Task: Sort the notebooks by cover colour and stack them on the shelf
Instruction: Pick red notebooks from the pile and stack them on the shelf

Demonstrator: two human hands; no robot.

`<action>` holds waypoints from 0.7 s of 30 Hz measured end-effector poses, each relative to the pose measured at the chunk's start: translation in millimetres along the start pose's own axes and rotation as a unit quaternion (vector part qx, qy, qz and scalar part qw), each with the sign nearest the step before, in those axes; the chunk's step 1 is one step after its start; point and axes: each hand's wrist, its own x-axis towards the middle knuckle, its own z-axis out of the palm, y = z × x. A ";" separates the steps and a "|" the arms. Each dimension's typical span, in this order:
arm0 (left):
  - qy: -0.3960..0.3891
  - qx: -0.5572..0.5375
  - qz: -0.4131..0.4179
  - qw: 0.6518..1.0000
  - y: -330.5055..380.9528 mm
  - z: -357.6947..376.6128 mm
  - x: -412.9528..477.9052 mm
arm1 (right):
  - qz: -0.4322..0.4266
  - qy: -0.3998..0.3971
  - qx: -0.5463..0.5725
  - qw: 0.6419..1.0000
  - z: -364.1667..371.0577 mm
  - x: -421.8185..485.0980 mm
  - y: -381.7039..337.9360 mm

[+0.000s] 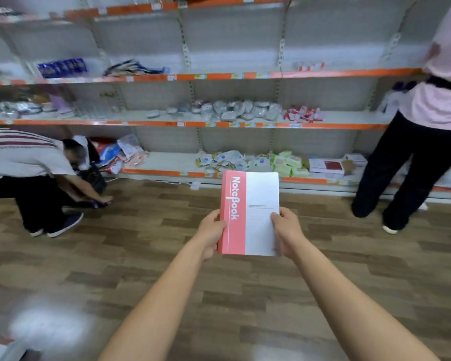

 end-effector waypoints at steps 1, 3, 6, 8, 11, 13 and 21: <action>-0.010 0.008 -0.002 1.000 9.8 -4.6 18.9 | -0.003 0.003 0.005 1.000 8.4 18.5 -6.3; -0.027 0.024 -0.008 0.999 30.1 -13.2 59.0 | -0.004 0.009 0.013 1.000 24.9 58.5 -19.7; -0.046 0.040 -0.013 0.998 62.6 -23.2 127.1 | -0.006 0.016 0.020 1.000 49.0 128.6 -42.0; -0.053 0.055 -0.020 0.997 85.6 -29.8 176.2 | -0.012 0.013 0.023 1.000 65.1 175.2 -59.8; -0.069 0.067 -0.035 0.995 127.8 -38.2 252.9 | -0.023 0.012 0.022 0.999 89.5 249.8 -93.1; -0.077 0.069 -0.048 0.994 155.3 -43.1 297.7 | -0.030 0.009 0.013 0.999 106.3 297.0 -114.3; -0.069 0.047 -0.039 0.996 237.2 -69.5 469.4 | -0.037 -0.004 0.000 0.999 171.5 470.6 -176.1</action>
